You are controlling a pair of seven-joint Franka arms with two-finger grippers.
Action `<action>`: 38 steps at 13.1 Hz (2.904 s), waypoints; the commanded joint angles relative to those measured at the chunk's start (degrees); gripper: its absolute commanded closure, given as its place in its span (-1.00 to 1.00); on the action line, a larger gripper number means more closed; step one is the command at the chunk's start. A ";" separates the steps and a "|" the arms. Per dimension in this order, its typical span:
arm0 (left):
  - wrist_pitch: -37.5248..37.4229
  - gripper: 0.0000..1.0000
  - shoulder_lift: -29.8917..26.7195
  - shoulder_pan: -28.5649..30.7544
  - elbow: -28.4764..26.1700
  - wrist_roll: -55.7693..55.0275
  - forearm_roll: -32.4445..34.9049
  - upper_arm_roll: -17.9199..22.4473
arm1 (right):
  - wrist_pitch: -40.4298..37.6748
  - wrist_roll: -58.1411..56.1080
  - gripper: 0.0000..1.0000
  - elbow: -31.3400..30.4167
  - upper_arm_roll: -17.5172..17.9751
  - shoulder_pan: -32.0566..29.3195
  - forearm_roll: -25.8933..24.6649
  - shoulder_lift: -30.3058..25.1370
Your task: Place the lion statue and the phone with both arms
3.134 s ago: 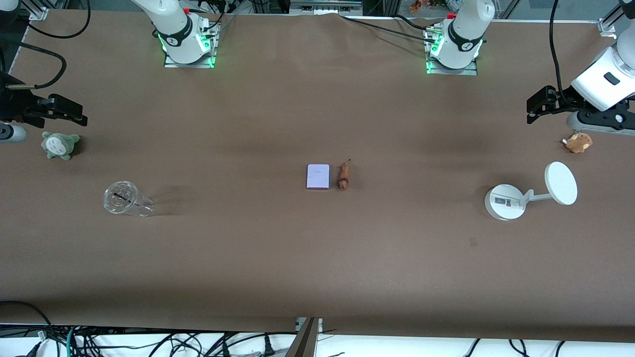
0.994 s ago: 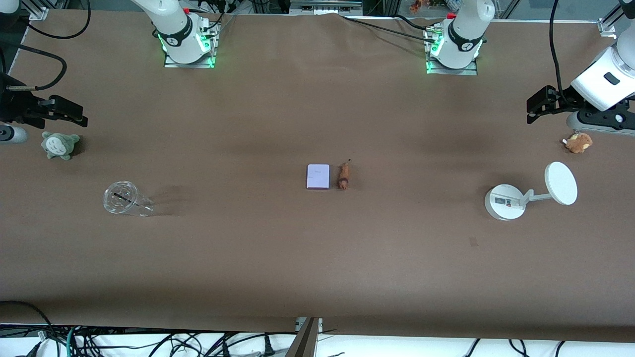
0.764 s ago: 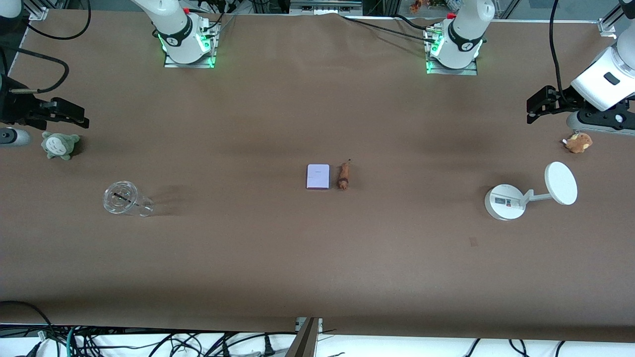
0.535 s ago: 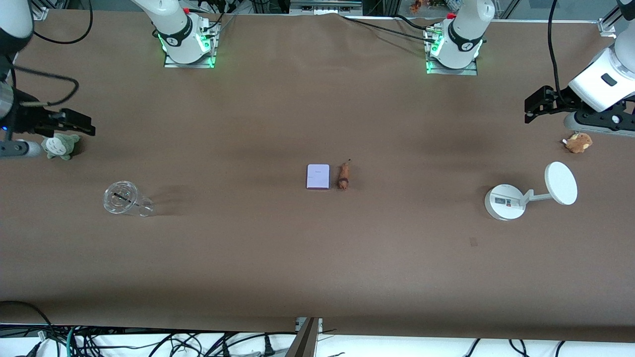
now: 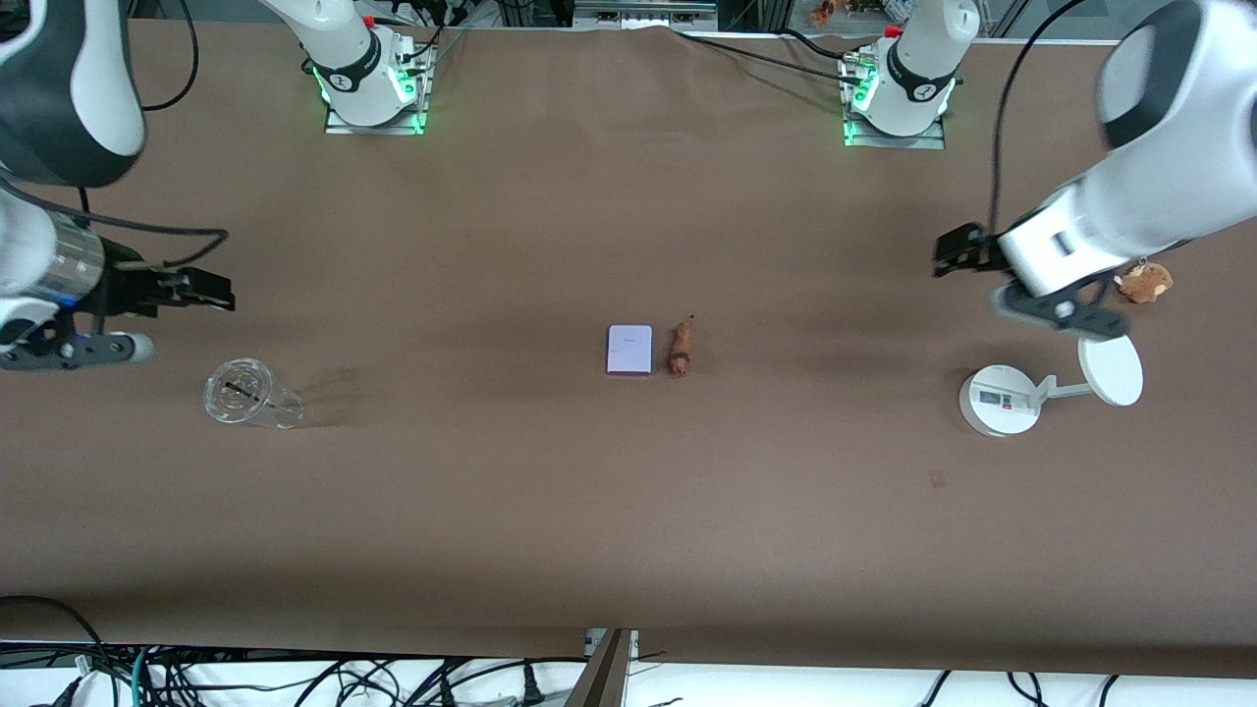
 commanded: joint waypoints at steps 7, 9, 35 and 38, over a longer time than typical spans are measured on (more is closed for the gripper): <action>19.89 -1.00 14.10 -7.70 -1.37 -19.50 0.08 -8.14 | 14.06 6.55 -1.00 1.25 0.06 8.17 0.41 11.52; 28.50 -1.00 16.39 -9.12 -4.62 -22.07 1.30 -8.22 | 16.26 6.55 -1.00 1.16 0.06 8.97 4.07 13.72; 36.30 0.88 22.39 -9.14 -7.45 -34.32 25.83 -8.14 | 37.97 34.58 -1.00 1.25 -0.03 31.72 6.56 27.44; 32.25 0.88 20.36 -0.98 -7.62 -24.49 25.83 -8.14 | 42.79 39.75 -1.00 1.34 -0.03 36.37 6.30 28.93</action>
